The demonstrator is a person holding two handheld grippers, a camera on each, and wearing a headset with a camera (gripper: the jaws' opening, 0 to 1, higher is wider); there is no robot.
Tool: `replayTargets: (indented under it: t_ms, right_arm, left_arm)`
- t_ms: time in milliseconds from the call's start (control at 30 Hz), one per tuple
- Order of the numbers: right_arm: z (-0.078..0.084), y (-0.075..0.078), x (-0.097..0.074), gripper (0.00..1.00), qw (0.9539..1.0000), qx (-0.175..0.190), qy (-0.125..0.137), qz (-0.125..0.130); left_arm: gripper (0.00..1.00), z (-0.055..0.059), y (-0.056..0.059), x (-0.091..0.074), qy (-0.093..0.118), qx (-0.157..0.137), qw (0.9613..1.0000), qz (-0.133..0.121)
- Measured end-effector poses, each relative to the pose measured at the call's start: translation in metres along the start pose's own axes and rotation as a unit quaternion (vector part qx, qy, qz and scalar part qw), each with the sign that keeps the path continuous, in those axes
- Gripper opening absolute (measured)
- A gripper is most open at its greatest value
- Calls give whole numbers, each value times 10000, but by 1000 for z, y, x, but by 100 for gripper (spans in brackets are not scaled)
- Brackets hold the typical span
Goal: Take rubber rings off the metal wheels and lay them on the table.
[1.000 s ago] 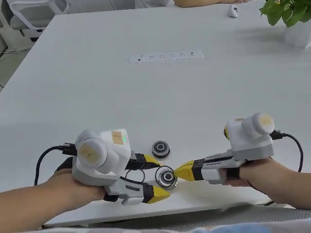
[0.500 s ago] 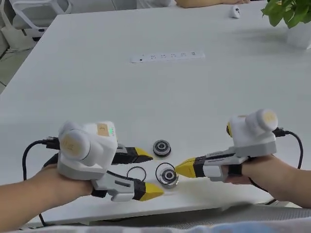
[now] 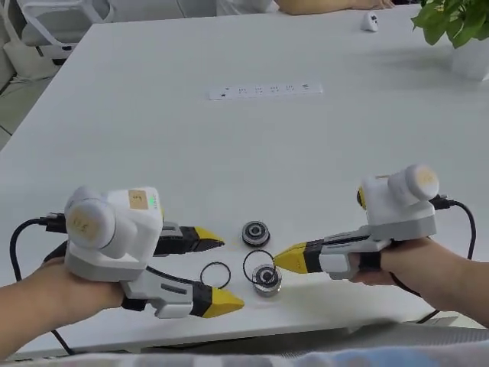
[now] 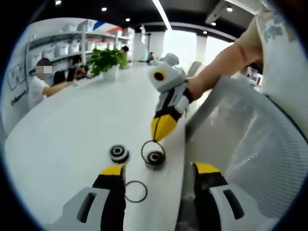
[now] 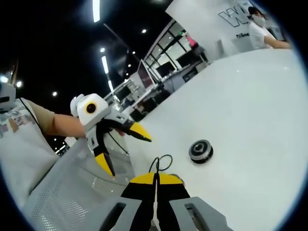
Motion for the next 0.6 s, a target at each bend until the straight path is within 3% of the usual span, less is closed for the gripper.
replayTargets:
  t_ms: [600]
  right_arm:
    - [-27,-3,15,0,9999,-155,25,-49]
  left_arm:
    - [66,4,-12,-24,91,-166,9993,-322]
Point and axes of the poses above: the centre of the closed fingertips' face, and the gripper's own axes: x roughly forward along the fingers, y roughly to its right, z roughly out of its underside, the point moved 7 cm from there along -x, roughly backward along the fingers, and after that the axes turned 8 degrees about -z, right-handed, at the moved point
